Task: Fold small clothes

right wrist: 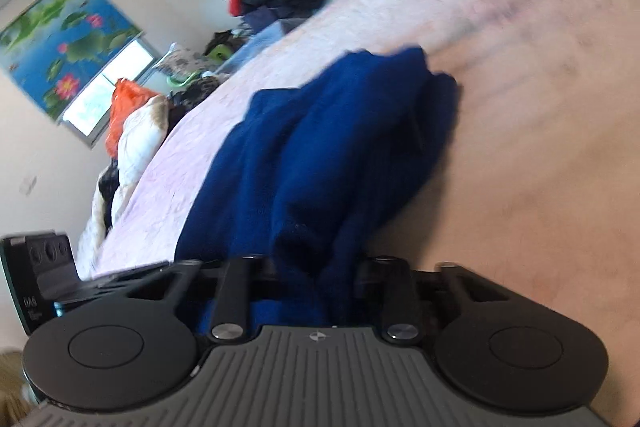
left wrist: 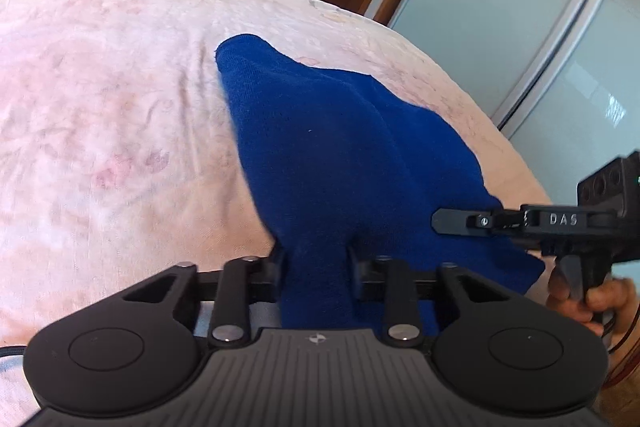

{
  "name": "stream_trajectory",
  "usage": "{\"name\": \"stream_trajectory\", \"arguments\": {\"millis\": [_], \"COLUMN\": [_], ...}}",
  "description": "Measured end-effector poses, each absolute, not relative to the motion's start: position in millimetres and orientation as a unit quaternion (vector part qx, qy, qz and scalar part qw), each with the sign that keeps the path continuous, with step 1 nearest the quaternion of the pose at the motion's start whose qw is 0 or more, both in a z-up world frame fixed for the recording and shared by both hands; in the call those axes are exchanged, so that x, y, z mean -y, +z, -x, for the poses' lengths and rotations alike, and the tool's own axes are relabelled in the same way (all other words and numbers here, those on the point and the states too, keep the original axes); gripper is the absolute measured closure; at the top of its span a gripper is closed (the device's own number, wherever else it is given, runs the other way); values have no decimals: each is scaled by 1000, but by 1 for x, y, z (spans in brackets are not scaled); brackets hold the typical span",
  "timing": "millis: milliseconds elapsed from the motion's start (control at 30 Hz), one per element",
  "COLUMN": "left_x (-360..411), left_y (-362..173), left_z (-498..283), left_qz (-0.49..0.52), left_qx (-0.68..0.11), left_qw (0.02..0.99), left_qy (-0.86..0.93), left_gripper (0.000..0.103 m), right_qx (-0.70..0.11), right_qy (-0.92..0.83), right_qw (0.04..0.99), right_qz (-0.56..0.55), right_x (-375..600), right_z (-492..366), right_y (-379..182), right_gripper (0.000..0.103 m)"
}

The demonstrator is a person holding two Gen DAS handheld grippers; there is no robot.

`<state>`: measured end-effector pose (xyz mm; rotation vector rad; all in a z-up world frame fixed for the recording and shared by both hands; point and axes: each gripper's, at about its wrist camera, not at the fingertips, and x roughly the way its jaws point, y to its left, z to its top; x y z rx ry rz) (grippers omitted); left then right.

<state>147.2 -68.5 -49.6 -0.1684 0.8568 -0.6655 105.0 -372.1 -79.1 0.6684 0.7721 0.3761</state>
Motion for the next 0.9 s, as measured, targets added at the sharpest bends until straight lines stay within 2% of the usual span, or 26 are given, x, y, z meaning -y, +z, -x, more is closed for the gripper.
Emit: {"name": "stream_trajectory", "arguments": {"millis": [100, 200, 300, 367, 433, 500, 600, 667, 700, 733, 867, 900], "left_x": [66, 59, 56, 57, 53, 48, 42, 42, 44, 46, 55, 56], "left_y": [-39, -23, -23, -30, -32, -31, -32, -36, -36, -35, -28, -27], "left_z": [-145, -138, -138, -136, -131, -124, -110, -101, -98, -94, -80, -77], "left_qz": [74, 56, 48, 40, 43, 50, 45, 32, 20, 9, -37, -45], "left_qx": [-400, -383, -398, -413, -416, -418, -420, -419, -417, -411, -385, -381], "left_qw": [859, 871, 866, 863, 864, 861, 860, 862, 864, 869, 887, 891], "left_qy": [-310, -302, -300, -288, -281, -284, -286, -284, -281, -275, -252, -242], "left_gripper": [86, 86, 86, 83, 78, 76, 76, 77, 77, 77, 76, 76], "right_qx": [-366, -354, -368, -383, -381, -380, -392, -390, -389, -385, -383, -387], "right_qy": [171, 182, 163, 140, 139, 145, 161, 153, 154, 153, 126, 106], "right_qw": [862, 862, 867, 867, 867, 870, 869, 871, 870, 869, 882, 887], "right_qz": [-308, -314, -294, -287, -291, -279, -257, -256, -263, -270, -244, -229], "right_x": [359, 353, 348, 346, 346, 345, 346, 348, 349, 349, 341, 338], "right_z": [-104, -100, -99, -97, -87, -73, -51, -37, -34, -30, -23, -21], "right_y": [-70, -62, -62, -67, -63, -60, -62, -63, -64, -64, -59, -56], "right_gripper": [76, 77, 76, 71, 56, 52, 56, 69, 80, 83, 85, 78]}}
